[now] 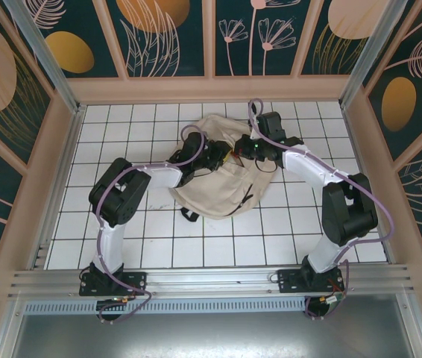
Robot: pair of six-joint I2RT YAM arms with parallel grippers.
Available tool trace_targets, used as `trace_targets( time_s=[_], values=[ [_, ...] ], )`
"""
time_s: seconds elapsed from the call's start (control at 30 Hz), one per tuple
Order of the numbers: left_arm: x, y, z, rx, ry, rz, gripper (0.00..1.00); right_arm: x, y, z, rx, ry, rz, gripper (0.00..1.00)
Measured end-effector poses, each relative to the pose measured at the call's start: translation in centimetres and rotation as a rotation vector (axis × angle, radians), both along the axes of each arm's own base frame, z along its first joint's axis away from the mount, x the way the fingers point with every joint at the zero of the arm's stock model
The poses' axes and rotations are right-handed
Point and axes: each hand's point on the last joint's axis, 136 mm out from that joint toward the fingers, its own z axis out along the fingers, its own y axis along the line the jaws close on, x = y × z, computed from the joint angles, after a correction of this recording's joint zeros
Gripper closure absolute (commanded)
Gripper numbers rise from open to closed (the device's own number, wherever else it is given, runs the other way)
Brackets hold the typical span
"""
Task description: Pack the student bag
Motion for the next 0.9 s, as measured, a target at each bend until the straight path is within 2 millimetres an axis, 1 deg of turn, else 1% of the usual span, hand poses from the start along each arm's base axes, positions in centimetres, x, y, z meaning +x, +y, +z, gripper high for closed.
trace_targets(
  time_s=[0.03,0.1,0.17,0.27,0.4,0.5,0.57,0.6,0.63,0.73,0.77,0.8,0.87,0.9],
  values=[
    [-0.1,0.1,-0.2,0.004,0.005,-0.001,0.44,0.1,-0.1,0.2,-0.001,-0.006,-0.007,1.00],
    [-0.4,0.4,-0.6,0.009,0.013,0.001,0.38,0.2,-0.2,0.5,-0.001,-0.014,-0.014,1.00],
    [-1.0,0.8,-0.5,0.009,0.015,0.000,0.35,0.1,-0.2,0.5,0.000,-0.012,-0.014,1.00],
    [-2.6,1.6,0.7,0.007,0.010,-0.017,0.31,-0.1,-0.3,0.3,-0.006,0.001,-0.014,1.00],
    [-4.7,3.0,3.5,0.018,-0.031,-0.037,0.29,-0.3,-0.3,0.2,-0.008,0.009,-0.013,1.00],
    [-6.3,4.8,5.3,0.052,-0.061,-0.044,0.28,-0.6,-0.1,0.1,0.000,0.013,0.009,1.00],
    [-6.9,6.6,5.6,0.092,-0.072,-0.031,0.27,-1.0,0.1,-0.1,-0.002,0.019,0.038,0.99],
    [-6.9,7.8,5.5,0.121,-0.072,-0.020,0.26,-1.4,0.2,-0.3,-0.007,0.027,0.055,0.91],
    [-6.6,9.2,5.2,0.154,-0.071,-0.002,0.26,-1.7,0.1,-0.6,-0.016,0.035,0.065,0.80],
    [-5.3,12.9,4.1,0.252,-0.062,0.056,0.23,-2.4,-0.2,-1.2,-0.050,0.055,0.084,0.59],
    [-4.8,14.1,3.6,0.291,-0.056,0.073,0.23,-2.6,-0.3,-1.4,-0.065,0.059,0.088,0.55],
    [-4.4,15.1,3.2,0.334,-0.051,0.083,0.23,-2.8,-0.5,-1.6,-0.082,0.063,0.086,0.53],
    [-3.6,16.0,2.9,0.399,-0.056,0.082,0.24,-2.9,-0.5,-1.5,-0.119,0.063,0.078,0.53],
    [-3.1,16.3,3.0,0.429,-0.064,0.080,0.24,-2.8,-0.3,-1.2,-0.139,0.054,0.073,0.55]
  ],
)
